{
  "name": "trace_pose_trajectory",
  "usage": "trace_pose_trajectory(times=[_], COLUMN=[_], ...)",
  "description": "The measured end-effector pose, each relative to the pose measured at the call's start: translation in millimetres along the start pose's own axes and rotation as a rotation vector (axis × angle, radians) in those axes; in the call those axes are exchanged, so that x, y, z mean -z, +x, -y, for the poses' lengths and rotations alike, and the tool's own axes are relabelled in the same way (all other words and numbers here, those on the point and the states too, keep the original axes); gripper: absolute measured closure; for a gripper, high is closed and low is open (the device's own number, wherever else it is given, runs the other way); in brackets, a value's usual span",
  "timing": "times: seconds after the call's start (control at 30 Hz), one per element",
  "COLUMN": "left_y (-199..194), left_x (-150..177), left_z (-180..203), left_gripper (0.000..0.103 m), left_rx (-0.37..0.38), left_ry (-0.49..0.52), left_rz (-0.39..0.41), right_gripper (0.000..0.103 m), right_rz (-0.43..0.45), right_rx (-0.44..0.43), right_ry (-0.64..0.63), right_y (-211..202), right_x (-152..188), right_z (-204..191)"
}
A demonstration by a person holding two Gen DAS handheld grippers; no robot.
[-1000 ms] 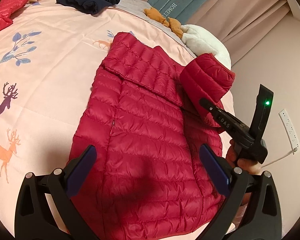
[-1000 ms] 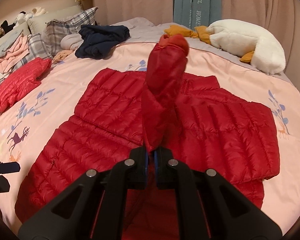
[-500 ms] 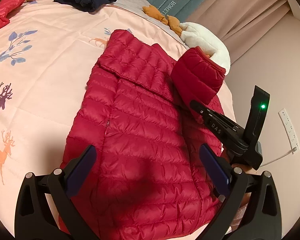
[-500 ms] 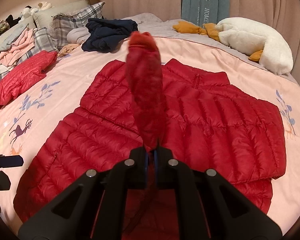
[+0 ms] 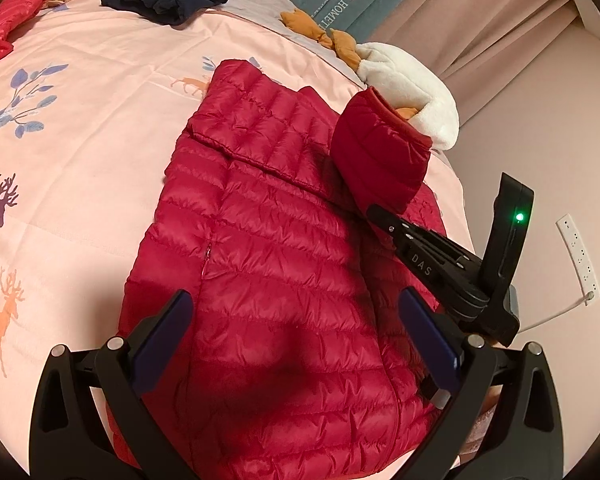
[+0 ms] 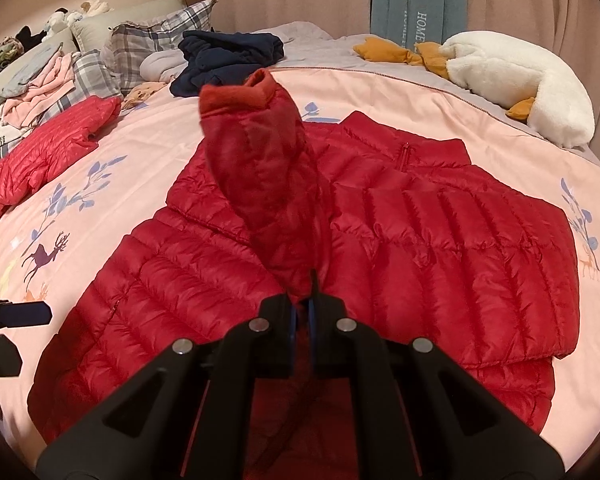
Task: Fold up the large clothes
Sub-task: 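Lay the sleeve on the jacket body and open the right tool, then move the left tool to the jacket's hem and grasp it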
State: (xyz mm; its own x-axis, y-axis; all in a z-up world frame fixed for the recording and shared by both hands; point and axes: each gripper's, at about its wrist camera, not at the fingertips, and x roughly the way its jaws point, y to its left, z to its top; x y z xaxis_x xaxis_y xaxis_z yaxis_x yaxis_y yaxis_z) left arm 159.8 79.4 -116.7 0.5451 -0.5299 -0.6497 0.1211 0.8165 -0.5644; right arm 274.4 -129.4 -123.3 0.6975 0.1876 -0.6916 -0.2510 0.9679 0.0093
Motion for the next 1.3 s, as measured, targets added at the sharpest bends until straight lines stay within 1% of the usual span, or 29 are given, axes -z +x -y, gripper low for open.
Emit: trace_pose_trajectory(times=[0.2,0.27,0.33,0.4,0.47,0.6,0.7,0.73,0.83,0.97,1.07,1.2,1.3], left_y=[5,8,10,11,11,10,14,16,22,41,57,74,87], left_x=[-8,-12,-16,-23,-28,-37,-40,-41,-43,-50,-53,-53,-51], left_z=[-2,-3,-4,-7,-12,-25,-34,-34,-34,-30,-25,-19,-18], left_gripper=[0.001,0.001,0.001,0.001,0.001,0.001,0.001,0.001,0.001,0.001,0.001,0.001,0.001], left_rx=[0.009,0.019,0.03,0.044,0.057,0.057,0.061,0.061,0.075,0.167,0.219,0.302,0.313], left_ry=[-0.019,-0.027,-0.031,-0.047,-0.07,-0.121,-0.164,-0.171,-0.183,-0.228,-0.264,-0.288,-0.31], left_rz=[0.001,-0.001,0.0,0.003,0.005,0.016,0.011,0.005,-0.011,-0.048,-0.078,-0.113,-0.14], right_gripper=[0.098,0.096,0.091,0.09,0.083,0.062,0.057,0.054,0.051,0.051,0.051,0.051,0.05], right_rz=[-0.007,-0.018,-0.029,-0.037,-0.041,-0.035,-0.018,-0.006,0.013,0.016,0.023,0.039,0.054], right_rx=[-0.021,-0.042,-0.059,-0.076,-0.109,-0.181,-0.206,-0.211,-0.215,-0.213,-0.213,-0.212,-0.216], right_ry=[0.019,0.035,0.049,0.061,0.073,0.084,0.079,0.081,0.09,0.111,0.114,0.12,0.122], right_y=[3,5,7,9,9,1,-9,-13,-22,-28,-33,-43,-50], right_x=[1,1,1,1,1,4,5,5,5,10,15,22,27], right_z=[3,5,6,6,8,11,13,16,21,29,33,37,40])
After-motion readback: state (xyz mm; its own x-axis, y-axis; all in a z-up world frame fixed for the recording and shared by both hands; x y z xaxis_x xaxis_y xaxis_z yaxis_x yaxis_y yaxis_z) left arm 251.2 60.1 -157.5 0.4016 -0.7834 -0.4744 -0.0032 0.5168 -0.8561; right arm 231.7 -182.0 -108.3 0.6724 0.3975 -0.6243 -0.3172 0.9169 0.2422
